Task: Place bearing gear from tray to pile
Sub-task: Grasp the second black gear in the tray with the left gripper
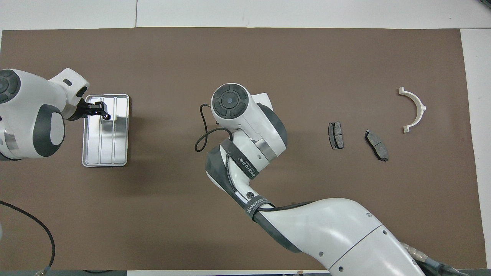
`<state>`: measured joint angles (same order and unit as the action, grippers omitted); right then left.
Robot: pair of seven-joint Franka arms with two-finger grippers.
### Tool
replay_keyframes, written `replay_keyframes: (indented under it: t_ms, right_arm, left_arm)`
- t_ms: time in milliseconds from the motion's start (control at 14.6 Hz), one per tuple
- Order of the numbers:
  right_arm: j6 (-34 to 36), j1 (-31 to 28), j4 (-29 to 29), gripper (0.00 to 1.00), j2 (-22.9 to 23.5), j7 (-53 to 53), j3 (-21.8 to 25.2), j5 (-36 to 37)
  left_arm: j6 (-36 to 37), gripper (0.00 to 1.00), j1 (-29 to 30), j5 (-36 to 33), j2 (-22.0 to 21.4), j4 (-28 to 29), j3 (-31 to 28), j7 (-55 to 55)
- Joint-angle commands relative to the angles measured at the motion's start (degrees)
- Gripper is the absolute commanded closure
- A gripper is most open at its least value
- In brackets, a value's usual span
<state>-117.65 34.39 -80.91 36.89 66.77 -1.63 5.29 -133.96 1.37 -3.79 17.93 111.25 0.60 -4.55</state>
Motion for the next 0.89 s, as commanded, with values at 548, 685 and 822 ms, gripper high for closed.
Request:
replay_keyframes:
  t_ms: [548, 685, 822]
  right_arm:
    - [0.1, -1.3, 1.5, 0.03, 2.9, -1.6, -2.9, -0.1]
    - [0.2, -2.1, 1.5, 0.03, 2.9, -2.0, -4.4, -0.6]
    - [0.2, -2.1, 1.2, 0.03, 3.0, -2.1, -4.7, -0.5]
  left_arm:
    - [-4.4, 0.46, -0.1, 2.0, 2.6, 0.8, 0.6, -0.4]
    - [-4.1, 0.48, -0.1, 2.0, 2.6, 0.9, 0.6, -0.4]
    - [-3.9, 0.49, -0.1, 2.0, 2.6, 1.0, 0.6, -0.4]
